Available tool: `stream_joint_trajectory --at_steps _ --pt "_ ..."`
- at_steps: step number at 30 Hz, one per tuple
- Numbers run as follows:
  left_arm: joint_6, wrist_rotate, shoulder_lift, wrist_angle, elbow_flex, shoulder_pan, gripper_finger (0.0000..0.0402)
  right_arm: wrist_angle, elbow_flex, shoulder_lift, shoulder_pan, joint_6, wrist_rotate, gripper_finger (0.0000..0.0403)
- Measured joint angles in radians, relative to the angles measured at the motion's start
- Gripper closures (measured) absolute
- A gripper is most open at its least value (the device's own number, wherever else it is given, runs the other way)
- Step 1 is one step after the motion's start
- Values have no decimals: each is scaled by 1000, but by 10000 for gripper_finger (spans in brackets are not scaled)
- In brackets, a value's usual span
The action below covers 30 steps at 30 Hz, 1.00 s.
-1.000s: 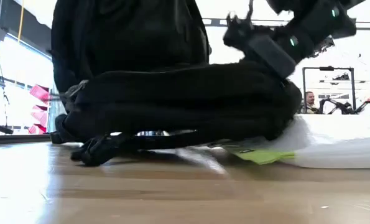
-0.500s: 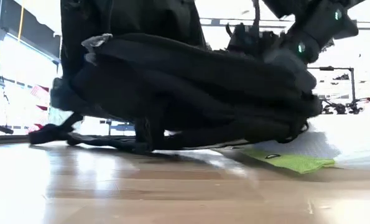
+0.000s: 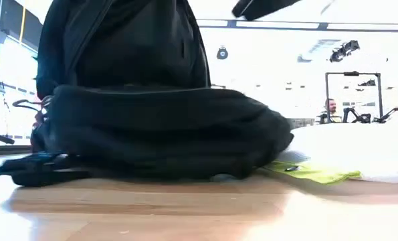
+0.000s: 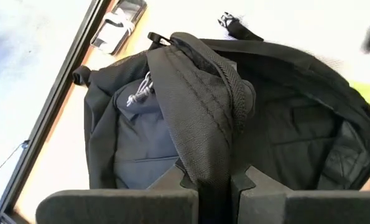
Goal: Unpack backpack
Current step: Put the transparent zip bag into the backpack
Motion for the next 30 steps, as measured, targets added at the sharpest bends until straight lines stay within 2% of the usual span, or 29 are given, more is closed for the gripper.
stream_joint_trajectory --at_steps 4,7,10,14,21,24,30 --pt "1 -5 -1 -1 -28 0 401 -187 37 -1 123 220 -46 140" --pt "2 -10 -1 3 -40 0 401 -200 1 -1 195 371 -108 140" --pt "2 -24 -1 6 -40 2 401 -169 -56 15 247 397 -219 140" --pt "9 -25 -1 8 -40 7 401 -178 -82 72 292 398 -307 139" --pt "9 -25 0 9 -40 14 401 -310 -81 190 276 385 -362 114" --pt "10 -25 0 10 -40 17 401 -328 -68 202 247 378 -425 98" --pt "27 -25 0 11 -40 19 401 -491 -39 202 196 489 -381 94"
